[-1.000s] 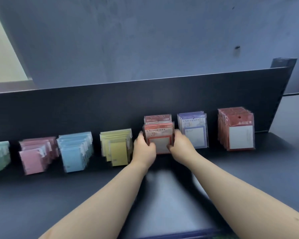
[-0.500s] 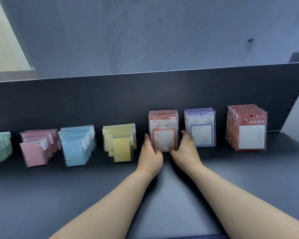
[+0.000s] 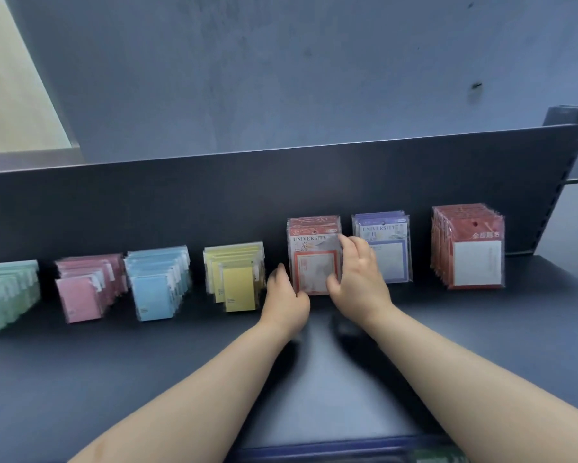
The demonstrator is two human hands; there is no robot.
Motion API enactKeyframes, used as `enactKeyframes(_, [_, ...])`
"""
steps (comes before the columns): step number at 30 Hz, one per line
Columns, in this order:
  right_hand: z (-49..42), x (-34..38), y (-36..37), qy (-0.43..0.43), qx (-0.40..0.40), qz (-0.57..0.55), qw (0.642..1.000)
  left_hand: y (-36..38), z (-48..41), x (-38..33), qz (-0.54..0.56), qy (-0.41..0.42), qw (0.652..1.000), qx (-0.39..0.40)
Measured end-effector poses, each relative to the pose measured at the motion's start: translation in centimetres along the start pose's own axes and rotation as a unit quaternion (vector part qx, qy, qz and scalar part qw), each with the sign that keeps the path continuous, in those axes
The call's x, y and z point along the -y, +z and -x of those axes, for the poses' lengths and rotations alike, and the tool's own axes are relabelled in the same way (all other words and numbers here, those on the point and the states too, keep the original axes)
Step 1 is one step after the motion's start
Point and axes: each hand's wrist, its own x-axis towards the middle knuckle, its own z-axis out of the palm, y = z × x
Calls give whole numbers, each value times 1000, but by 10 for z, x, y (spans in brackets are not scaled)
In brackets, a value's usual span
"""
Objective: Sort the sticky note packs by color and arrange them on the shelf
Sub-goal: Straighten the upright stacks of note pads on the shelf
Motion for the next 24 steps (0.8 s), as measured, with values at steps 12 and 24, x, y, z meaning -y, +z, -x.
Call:
enactKeyframes(12, [48, 50, -12, 2, 129, 113, 985, -88, 65, 35, -105, 137, 984, 50])
enactKeyframes(24, [66, 65, 34, 107, 242, 207, 942, -130, 95, 92, -216, 149, 947, 183])
